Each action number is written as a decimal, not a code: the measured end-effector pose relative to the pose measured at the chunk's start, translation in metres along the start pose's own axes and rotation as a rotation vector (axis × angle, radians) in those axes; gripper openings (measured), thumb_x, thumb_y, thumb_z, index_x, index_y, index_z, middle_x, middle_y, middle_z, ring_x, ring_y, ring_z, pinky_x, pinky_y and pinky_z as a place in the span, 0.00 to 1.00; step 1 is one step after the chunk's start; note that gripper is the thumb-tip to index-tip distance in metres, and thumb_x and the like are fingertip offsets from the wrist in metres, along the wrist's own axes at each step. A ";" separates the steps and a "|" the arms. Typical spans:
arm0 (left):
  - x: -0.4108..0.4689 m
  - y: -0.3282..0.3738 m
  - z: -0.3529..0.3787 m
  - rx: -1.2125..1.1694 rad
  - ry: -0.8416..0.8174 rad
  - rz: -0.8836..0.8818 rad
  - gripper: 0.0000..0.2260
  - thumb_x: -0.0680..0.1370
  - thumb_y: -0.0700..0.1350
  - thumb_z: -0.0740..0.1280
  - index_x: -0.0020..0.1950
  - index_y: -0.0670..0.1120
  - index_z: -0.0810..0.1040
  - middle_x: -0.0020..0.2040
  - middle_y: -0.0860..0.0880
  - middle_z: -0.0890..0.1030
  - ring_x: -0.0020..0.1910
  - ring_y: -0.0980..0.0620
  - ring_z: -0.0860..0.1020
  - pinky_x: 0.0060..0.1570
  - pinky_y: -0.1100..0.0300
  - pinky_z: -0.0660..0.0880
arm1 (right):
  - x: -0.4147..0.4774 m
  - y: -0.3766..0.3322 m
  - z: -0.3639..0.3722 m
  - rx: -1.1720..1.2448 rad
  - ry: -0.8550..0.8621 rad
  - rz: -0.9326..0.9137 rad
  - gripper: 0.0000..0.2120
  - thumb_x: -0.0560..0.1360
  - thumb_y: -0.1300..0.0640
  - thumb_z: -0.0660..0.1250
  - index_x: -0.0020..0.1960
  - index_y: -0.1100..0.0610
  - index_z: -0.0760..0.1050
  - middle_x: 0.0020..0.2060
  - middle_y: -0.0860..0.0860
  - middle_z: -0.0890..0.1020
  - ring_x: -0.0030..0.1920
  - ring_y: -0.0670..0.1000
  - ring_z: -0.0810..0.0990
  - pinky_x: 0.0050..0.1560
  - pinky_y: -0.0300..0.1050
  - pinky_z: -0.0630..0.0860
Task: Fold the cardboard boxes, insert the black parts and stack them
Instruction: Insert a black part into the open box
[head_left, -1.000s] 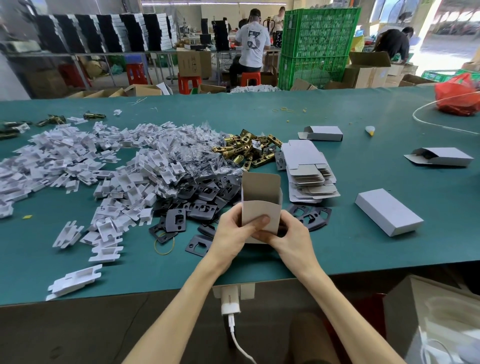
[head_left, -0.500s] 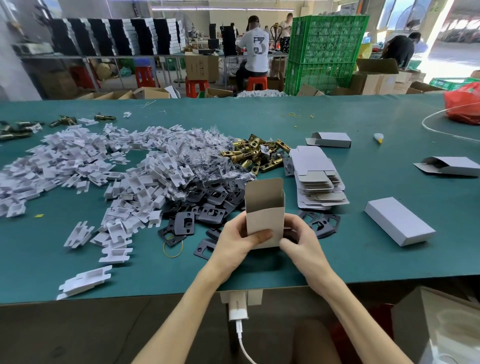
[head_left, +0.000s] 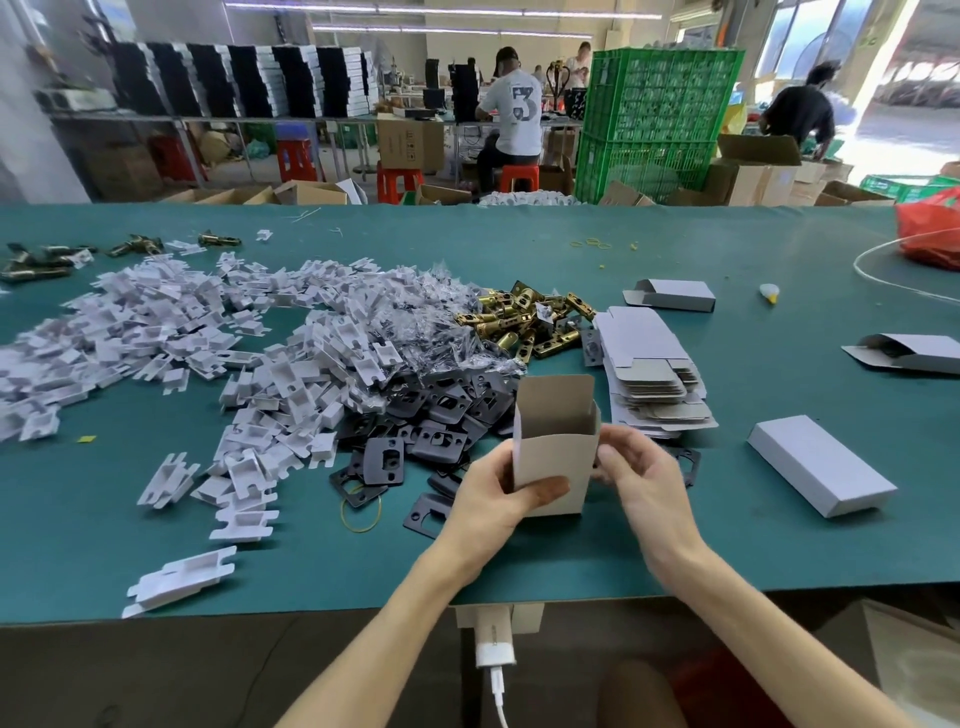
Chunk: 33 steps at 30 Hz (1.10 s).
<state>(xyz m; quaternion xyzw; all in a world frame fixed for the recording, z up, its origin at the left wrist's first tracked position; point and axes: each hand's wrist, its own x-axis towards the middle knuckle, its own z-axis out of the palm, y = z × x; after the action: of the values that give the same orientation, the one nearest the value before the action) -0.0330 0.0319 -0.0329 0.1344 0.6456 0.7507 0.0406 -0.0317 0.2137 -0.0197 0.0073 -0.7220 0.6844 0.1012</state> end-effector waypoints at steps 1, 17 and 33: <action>0.000 0.001 0.000 -0.014 -0.007 -0.007 0.19 0.75 0.41 0.78 0.66 0.44 0.81 0.58 0.46 0.86 0.60 0.48 0.83 0.56 0.55 0.81 | 0.009 -0.007 0.000 -0.037 -0.017 -0.017 0.10 0.83 0.64 0.62 0.57 0.55 0.81 0.51 0.52 0.86 0.52 0.49 0.85 0.51 0.44 0.82; 0.002 0.003 0.003 0.086 0.091 -0.060 0.14 0.77 0.47 0.77 0.62 0.54 0.82 0.56 0.53 0.87 0.57 0.54 0.84 0.58 0.57 0.80 | 0.152 -0.020 0.055 -0.636 -0.420 -0.016 0.28 0.84 0.55 0.63 0.81 0.58 0.59 0.79 0.56 0.63 0.79 0.56 0.61 0.78 0.52 0.59; 0.006 -0.001 0.003 0.112 0.120 -0.089 0.15 0.75 0.51 0.77 0.61 0.55 0.82 0.55 0.53 0.87 0.56 0.52 0.84 0.58 0.55 0.81 | 0.219 -0.010 0.103 -0.745 -0.142 -0.055 0.16 0.80 0.57 0.68 0.63 0.64 0.69 0.58 0.61 0.77 0.57 0.59 0.76 0.57 0.51 0.73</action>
<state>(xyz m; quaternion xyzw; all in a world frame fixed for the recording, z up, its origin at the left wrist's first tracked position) -0.0385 0.0361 -0.0330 0.0622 0.6930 0.7177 0.0277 -0.2584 0.1392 0.0194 0.0369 -0.9261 0.3698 0.0652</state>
